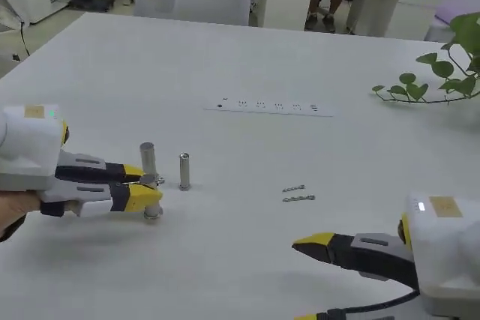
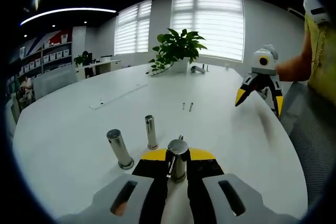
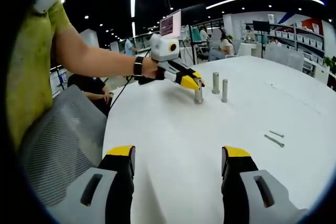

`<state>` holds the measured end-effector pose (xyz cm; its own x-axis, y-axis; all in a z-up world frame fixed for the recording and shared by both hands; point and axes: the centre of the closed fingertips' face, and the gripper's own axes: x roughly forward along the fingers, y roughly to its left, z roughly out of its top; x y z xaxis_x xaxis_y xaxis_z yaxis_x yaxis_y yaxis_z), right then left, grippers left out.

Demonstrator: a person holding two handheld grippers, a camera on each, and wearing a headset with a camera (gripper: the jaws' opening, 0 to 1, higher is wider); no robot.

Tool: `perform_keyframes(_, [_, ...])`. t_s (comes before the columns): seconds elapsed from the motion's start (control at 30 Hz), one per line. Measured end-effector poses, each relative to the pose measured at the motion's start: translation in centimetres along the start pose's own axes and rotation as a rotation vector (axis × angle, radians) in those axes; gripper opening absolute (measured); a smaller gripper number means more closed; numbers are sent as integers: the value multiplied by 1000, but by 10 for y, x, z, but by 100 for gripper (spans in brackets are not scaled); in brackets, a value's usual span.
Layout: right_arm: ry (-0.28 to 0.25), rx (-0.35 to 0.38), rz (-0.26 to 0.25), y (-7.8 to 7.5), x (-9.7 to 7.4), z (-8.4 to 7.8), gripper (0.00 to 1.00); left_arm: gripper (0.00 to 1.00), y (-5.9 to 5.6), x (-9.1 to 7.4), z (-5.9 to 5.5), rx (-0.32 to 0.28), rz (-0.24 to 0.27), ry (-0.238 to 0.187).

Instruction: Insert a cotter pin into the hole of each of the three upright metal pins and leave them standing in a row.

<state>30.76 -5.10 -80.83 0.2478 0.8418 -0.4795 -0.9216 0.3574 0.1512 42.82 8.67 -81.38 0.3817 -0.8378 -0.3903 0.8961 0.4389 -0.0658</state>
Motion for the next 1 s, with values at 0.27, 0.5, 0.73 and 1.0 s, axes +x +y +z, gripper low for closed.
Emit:
perform_keyframes(0.27, [9,7,4,1,2,-4,68,10,1,4,-4,-7,-16,6])
perform_keyframes(0.5, [17,8,7,3,4,-6,67,10,2,5,-4,4,-24,1])
perform_keyframes(0.73, [22,8,10,3,6,-6,67,11,3,6,-3,36,-13,0])
perform_keyframes(1.0, [27,10,7,3,5,-7,66,11,4,6,-3,36,-16,-12])
